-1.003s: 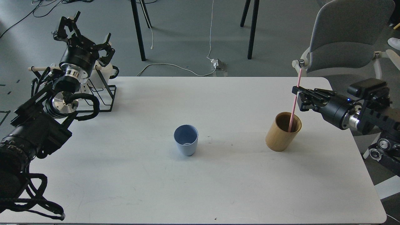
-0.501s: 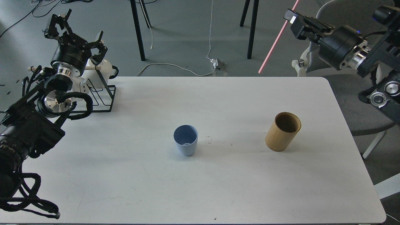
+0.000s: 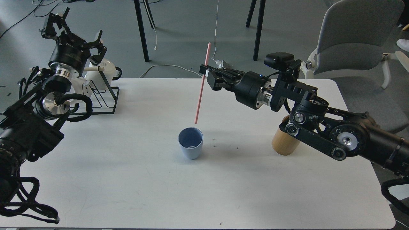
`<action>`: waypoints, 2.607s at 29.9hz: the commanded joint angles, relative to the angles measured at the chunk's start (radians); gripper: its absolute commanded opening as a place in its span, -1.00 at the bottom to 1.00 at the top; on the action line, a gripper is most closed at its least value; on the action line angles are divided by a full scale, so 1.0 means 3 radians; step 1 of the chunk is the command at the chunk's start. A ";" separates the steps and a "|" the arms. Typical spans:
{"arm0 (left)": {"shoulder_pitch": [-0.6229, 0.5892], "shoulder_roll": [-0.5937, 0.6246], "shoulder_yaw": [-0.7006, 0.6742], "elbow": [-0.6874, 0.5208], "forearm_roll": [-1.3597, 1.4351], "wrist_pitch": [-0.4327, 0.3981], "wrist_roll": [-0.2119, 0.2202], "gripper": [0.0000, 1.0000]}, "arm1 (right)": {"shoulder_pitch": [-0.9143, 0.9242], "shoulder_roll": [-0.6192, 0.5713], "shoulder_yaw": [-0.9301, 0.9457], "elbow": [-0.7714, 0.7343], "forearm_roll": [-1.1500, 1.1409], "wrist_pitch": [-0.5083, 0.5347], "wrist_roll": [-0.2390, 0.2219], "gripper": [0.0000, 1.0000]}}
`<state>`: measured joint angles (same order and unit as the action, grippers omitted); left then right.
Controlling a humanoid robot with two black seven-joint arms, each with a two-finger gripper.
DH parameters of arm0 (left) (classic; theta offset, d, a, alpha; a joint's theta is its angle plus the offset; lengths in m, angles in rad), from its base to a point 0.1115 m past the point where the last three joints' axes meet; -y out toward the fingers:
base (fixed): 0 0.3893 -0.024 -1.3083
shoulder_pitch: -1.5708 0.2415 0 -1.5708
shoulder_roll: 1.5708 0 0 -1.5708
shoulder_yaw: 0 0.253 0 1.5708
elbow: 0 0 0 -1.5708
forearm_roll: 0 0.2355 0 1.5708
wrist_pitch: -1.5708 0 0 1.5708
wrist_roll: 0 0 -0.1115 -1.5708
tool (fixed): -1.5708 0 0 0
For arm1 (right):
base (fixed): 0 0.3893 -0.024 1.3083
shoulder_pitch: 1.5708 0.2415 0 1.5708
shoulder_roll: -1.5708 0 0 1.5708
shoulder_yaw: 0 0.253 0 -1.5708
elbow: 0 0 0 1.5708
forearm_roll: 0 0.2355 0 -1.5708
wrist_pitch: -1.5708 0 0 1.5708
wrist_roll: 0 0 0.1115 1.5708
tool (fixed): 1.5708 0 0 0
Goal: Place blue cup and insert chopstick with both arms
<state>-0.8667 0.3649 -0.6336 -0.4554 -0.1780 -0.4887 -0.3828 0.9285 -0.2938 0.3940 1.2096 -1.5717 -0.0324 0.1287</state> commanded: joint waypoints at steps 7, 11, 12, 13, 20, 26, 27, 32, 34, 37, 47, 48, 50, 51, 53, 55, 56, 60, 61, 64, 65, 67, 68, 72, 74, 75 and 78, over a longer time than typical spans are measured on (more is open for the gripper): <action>-0.0005 0.0021 0.0000 0.0004 0.0005 0.0000 -0.0007 0.99 | -0.0017 0.0330 -0.0194 -0.0340 -0.0063 -0.0025 0.0011 -0.99; -0.0005 0.0021 0.0000 0.0010 0.0005 0.0000 -0.0007 0.99 | -0.0022 0.0412 -0.0234 -0.0427 -0.0063 -0.0030 0.0011 -0.99; -0.0005 0.0021 0.0000 0.0010 0.0005 0.0000 -0.0007 0.99 | -0.0022 0.0432 -0.0250 -0.0447 -0.0063 -0.0035 0.0011 -0.99; -0.0005 0.0021 0.0000 0.0010 0.0005 0.0000 -0.0007 0.99 | -0.0022 0.0453 -0.0265 -0.0478 -0.0063 -0.0045 0.0016 -0.99; -0.0005 0.0021 0.0000 0.0015 0.0005 0.0000 -0.0007 0.99 | -0.0027 0.0534 -0.0439 -0.0596 -0.0063 -0.0076 0.0021 -0.77; -0.0005 0.0026 0.0000 0.0015 0.0005 0.0000 -0.0007 0.99 | -0.0048 0.0560 -0.0465 -0.0621 -0.0058 -0.0076 0.0021 -0.61; -0.0005 0.0026 0.0000 0.0015 0.0005 0.0000 -0.0007 0.99 | -0.0048 0.0565 -0.0465 -0.0621 -0.0058 -0.0076 0.0021 -0.58; -0.0005 0.0031 0.0000 0.0020 0.0005 0.0000 -0.0007 0.99 | -0.0048 0.0575 -0.0465 -0.0591 -0.0048 -0.0076 0.0026 -0.28; -0.0005 0.0036 0.0000 0.0020 0.0005 0.0000 -0.0007 0.99 | -0.0032 0.0570 -0.0429 -0.0555 -0.0028 -0.0091 0.0026 -0.03; -0.0005 0.0036 0.0000 0.0020 0.0005 0.0000 -0.0007 0.99 | -0.0002 0.0514 -0.0185 -0.0468 -0.0002 -0.0203 0.0036 0.73; -0.0005 0.0031 0.0000 0.0015 0.0005 0.0000 0.0008 0.99 | -0.0099 0.0198 0.0916 -0.0407 0.1095 -0.0194 0.0246 0.99; -0.0005 0.0026 0.0000 0.0015 0.0005 0.0000 0.0008 0.99 | -0.0099 0.0146 0.0936 -0.0407 0.1325 -0.0188 0.0271 0.99; -0.0005 0.0026 0.0000 0.0015 0.0005 0.0000 0.0018 0.99 | -0.0088 0.0039 0.0942 -0.0417 0.1775 -0.0173 0.0398 0.99; -0.0005 0.0026 0.0000 0.0015 0.0005 0.0000 0.0018 0.99 | -0.0078 -0.0007 0.0942 -0.0427 0.1965 -0.0153 0.0465 0.99; -0.0005 0.0021 0.0000 0.0010 0.0005 0.0000 0.0018 0.99 | -0.0083 -0.0124 0.0967 -0.0437 0.2348 -0.0082 0.0542 0.99; -0.0005 0.0011 0.0000 0.0010 0.0005 0.0000 0.0018 0.99 | -0.0093 -0.0242 0.1008 -0.0453 0.2701 0.0000 0.0548 0.99; -0.0005 0.0006 -0.0005 0.0010 0.0005 0.0000 0.0013 0.99 | -0.0109 -0.0293 0.1028 -0.0458 0.2926 0.0051 0.0547 0.99; 0.0000 0.0001 -0.0025 0.0010 0.0000 0.0000 -0.0002 0.99 | -0.0221 -0.0442 0.1135 -0.0473 0.3805 0.0210 0.0517 0.99; 0.0005 -0.0005 -0.0041 0.0010 0.0000 0.0000 -0.0002 0.99 | -0.0242 -0.0472 0.1171 -0.0503 0.4000 0.0276 0.0517 0.99; 0.0005 -0.0040 -0.0056 0.0010 -0.0010 0.0000 -0.0017 0.99 | -0.0277 -0.0483 0.1314 -0.0677 0.4455 0.0511 0.0517 0.99; 0.0010 -0.0050 -0.0056 0.0015 -0.0015 0.0000 -0.0018 0.99 | -0.0303 -0.0483 0.1376 -0.0728 0.4578 0.0603 0.0517 0.99; 0.0010 -0.0061 -0.0056 0.0025 -0.0020 0.0000 -0.0018 0.99 | -0.0379 -0.0458 0.1493 -0.0805 0.4829 0.0767 0.0507 0.99; 0.0020 -0.0066 -0.0056 0.0025 -0.0025 0.0000 -0.0018 0.99 | -0.0420 -0.0452 0.1539 -0.0841 0.4931 0.0818 0.0507 0.99; 0.0025 -0.0066 -0.0061 0.0025 -0.0041 0.0000 -0.0018 0.99 | -0.0538 -0.0437 0.1698 -0.1045 0.5351 0.1007 0.0481 0.99; 0.0025 -0.0061 -0.0061 0.0025 -0.0066 0.0000 -0.0018 0.99 | -0.0569 -0.0437 0.1714 -0.1163 0.5499 0.1176 0.0456 0.99; 0.0030 -0.0061 -0.0061 0.0025 -0.0066 0.0000 -0.0018 0.99 | -0.0579 -0.0437 0.1714 -0.1224 0.5545 0.1253 0.0455 0.99; 0.0031 -0.0056 -0.0056 0.0025 -0.0066 0.0000 -0.0012 0.99 | -0.0579 -0.0432 0.1724 -0.1393 0.5597 0.1371 0.0455 0.99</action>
<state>-0.8577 0.3458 -0.6520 -0.4478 -0.1969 -0.4887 -0.3882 0.7570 -0.4246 0.9075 0.8351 0.0874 0.3442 0.2666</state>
